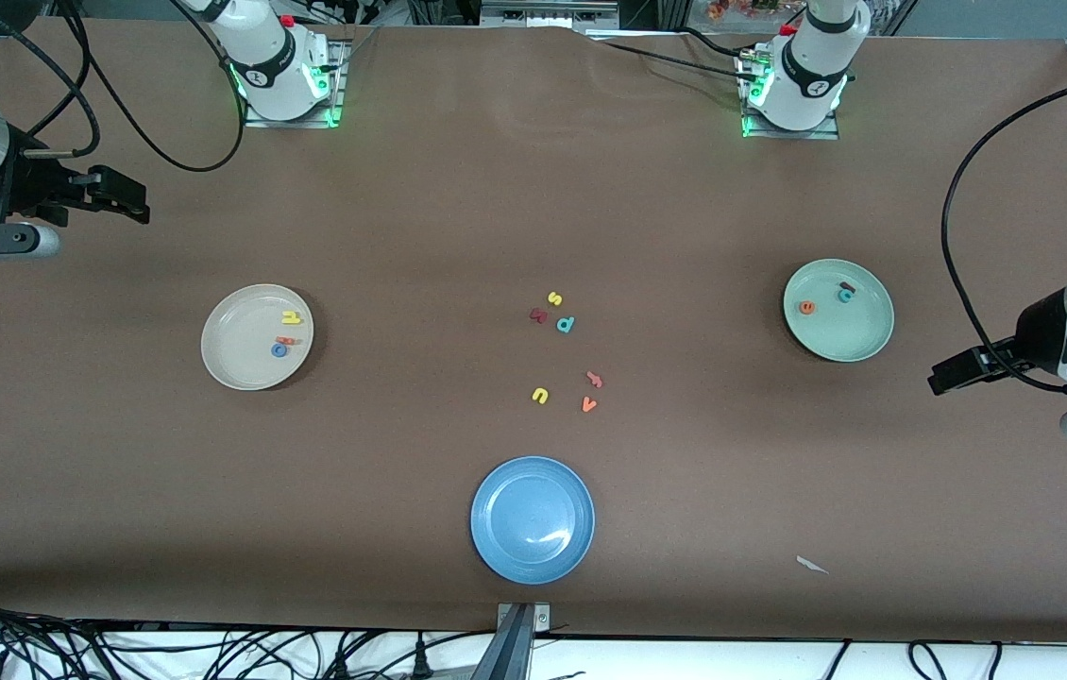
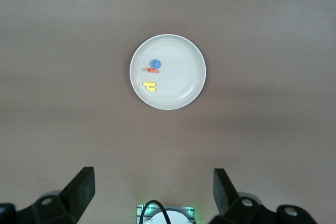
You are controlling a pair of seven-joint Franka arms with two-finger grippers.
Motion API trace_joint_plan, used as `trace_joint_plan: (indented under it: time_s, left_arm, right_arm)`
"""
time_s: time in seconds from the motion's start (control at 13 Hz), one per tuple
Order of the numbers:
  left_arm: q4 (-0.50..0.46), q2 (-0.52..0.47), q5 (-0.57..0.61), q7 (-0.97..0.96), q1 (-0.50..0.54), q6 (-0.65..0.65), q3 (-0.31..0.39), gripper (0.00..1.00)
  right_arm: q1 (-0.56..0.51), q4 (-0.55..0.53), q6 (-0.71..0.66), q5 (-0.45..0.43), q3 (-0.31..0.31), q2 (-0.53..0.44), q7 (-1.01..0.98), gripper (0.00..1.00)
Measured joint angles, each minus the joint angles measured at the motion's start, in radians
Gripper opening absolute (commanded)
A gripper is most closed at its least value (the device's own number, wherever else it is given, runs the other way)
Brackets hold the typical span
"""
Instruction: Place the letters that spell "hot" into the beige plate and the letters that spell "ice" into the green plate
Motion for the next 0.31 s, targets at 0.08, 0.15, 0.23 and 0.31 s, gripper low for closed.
trace_joint_plan:
  time_s: [0.08,0.15,0.23,0.31]
  left_arm:
    - [0.0,0.0,0.0,0.0,0.0,0.0,0.0,1.0]
    - [0.0,0.0,0.0,0.0,0.0,0.0,0.0,1.0]
    - [0.0,0.0,0.0,0.0,0.0,0.0,0.0,1.0]
    - [0.0,0.0,0.0,0.0,0.0,0.0,0.0,1.0]
  right_arm:
    - [-0.001,0.0,0.0,-0.001,-0.002,0.003,0.0,1.0]
    - [-0.001,0.0,0.0,-0.001,-0.002,0.006,0.0,1.0]
    - [0.0,0.0,0.0,-0.001,-0.002,0.009,0.0,1.0]
    - [0.0,0.0,0.003,-0.001,-0.002,0.013,0.0,1.0]
